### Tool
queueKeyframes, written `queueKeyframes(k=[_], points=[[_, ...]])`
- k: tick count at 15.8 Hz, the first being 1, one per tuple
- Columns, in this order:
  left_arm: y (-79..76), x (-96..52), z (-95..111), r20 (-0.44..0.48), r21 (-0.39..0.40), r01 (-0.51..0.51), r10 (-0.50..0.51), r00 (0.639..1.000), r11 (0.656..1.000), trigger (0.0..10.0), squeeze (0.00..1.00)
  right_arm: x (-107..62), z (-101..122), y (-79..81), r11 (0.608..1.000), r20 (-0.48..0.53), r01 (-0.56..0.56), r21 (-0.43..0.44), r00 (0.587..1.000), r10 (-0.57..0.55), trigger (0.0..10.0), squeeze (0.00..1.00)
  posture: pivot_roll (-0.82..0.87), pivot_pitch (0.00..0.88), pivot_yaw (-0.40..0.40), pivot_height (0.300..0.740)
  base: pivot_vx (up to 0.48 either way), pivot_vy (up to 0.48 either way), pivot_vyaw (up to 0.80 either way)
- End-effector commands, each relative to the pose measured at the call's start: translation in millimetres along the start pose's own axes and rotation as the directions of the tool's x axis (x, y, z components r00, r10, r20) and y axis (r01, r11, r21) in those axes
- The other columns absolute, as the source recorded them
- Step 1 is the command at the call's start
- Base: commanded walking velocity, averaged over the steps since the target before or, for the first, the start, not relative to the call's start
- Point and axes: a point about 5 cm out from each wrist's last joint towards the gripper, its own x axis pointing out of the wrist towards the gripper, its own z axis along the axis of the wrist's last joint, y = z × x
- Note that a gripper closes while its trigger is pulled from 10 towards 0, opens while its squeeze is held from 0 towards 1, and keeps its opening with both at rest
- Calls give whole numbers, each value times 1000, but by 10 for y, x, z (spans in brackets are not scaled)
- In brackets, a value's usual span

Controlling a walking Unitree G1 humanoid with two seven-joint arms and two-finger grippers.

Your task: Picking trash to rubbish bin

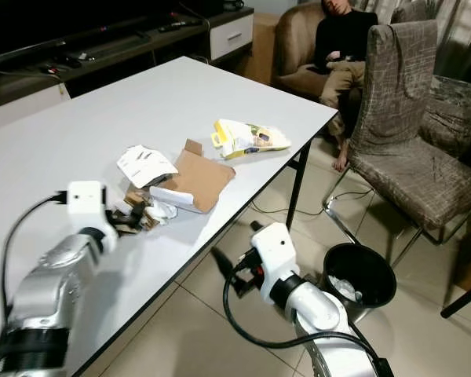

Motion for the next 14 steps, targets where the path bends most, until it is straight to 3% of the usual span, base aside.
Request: queueKeyframes(k=[1,4,5,6,7,9,10,11,14], points=[[1,52,36,11,-31,16,-16,1000,999,10000,1000,-1,76,27,999,17,-38,2,999,38,10000,0,-17,0,12,740,0,0,0],[112,155,-6,-33,18,-49,50,998,999,10000,1000,-7,79,99,994,-2,-111,-3,994,111,10000,0,-15,0,13,740,0,0,0],[168,200,-7,-48,41,-82,84,995,996,10000,690,-20,76,133,990,-14,-141,-9,990,141,10000,0,-18,0,13,740,0,0,0],[195,247,-10,-63,53,-94,97,993,994,10000,129,-34,74,148,987,-25,-158,-9,987,158,10000,0,-20,0,13,740,0,0,0],[196,254,-14,-68,56,-95,98,993,994,10000,0,-37,74,149,987,-27,-160,-10,987,160,10000,0,-21,0,13,740,0,0,0],[196,281,-75,-111,46,-95,100,989,994,10000,0,-43,69,146,986,-36,-164,-13,986,163,10000,0,-23,0,14,740,0,0,0],[196,289,-102,-124,37,-95,99,987,995,3686,0,-44,67,142,986,-40,-164,-16,986,164,10000,0,-23,0,15,740,0,0,0],[192,294,-124,-132,23,-85,87,987,996,0,0,-43,61,139,986,-43,-164,-18,986,163,10000,0,-23,0,15,740,0,0,0],[174,309,-138,-131,-4,-46,45,990,999,0,0,-42,47,140,986,-55,-165,-21,985,163,10000,0,-21,0,17,740,0,0,0]])
